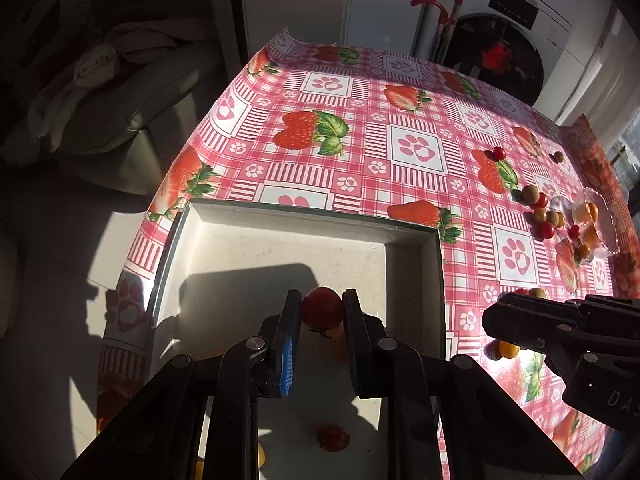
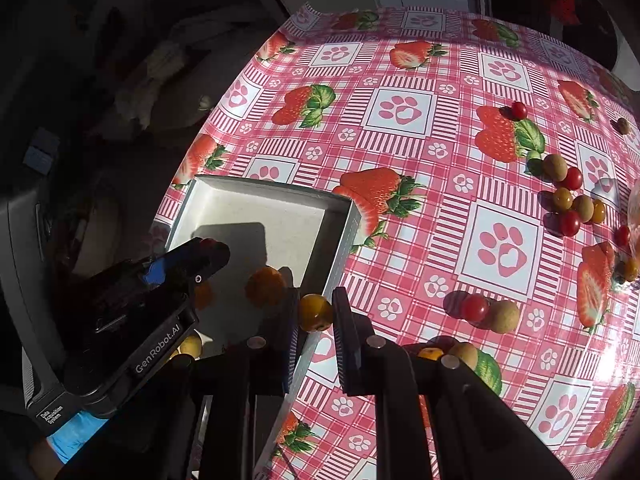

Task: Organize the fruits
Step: 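Carry both cherry tomatoes over the white tray and open both tools, then move both tools back to the fruit beside the tray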

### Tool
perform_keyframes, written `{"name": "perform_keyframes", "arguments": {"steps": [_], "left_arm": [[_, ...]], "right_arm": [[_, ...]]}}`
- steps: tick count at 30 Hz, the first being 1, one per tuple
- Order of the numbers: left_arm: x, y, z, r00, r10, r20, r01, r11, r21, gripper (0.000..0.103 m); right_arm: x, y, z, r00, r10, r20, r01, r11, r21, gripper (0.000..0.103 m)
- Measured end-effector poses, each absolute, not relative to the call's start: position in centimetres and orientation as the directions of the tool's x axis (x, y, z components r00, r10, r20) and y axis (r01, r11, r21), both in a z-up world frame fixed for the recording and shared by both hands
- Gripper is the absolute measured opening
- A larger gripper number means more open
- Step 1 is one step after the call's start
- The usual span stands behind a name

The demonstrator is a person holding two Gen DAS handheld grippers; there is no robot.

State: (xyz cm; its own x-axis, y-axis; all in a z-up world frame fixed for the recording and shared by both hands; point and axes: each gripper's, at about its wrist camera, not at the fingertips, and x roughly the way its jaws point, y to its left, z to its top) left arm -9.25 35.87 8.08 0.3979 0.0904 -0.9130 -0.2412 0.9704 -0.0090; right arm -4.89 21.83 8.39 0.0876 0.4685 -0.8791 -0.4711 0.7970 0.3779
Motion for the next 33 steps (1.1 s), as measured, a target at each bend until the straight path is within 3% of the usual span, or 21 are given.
{"name": "perform_keyframes", "arguments": {"steps": [27,29,31,32,33], "left_arm": [[-8.1,39.3,2.4,0.271,0.153,-0.950,-0.289,0.955,0.072,0.024],[-8.0,39.2,2.4,0.269,0.160,-0.950,-0.281,0.956,0.082,0.025],[-8.0,39.1,2.4,0.258,0.198,-0.946,-0.279,0.952,0.124,0.056],[-8.0,39.1,2.5,0.258,0.215,-0.942,-0.283,0.949,0.139,0.088],[-8.3,39.1,2.9,0.284,0.232,-0.930,-0.291,0.945,0.147,0.091]], "right_arm": [[-2.6,29.3,1.8,-0.004,0.354,-0.935,-0.510,0.804,0.306,0.019],[-2.6,29.3,1.9,-0.006,0.361,-0.933,-0.513,0.800,0.312,0.026],[-2.5,29.4,2.1,-0.002,0.370,-0.929,-0.507,0.800,0.320,0.039],[-2.4,29.4,2.3,-0.008,0.387,-0.922,-0.502,0.796,0.339,0.054],[-2.4,29.3,2.5,-0.020,0.412,-0.911,-0.492,0.789,0.367,0.069]]}}
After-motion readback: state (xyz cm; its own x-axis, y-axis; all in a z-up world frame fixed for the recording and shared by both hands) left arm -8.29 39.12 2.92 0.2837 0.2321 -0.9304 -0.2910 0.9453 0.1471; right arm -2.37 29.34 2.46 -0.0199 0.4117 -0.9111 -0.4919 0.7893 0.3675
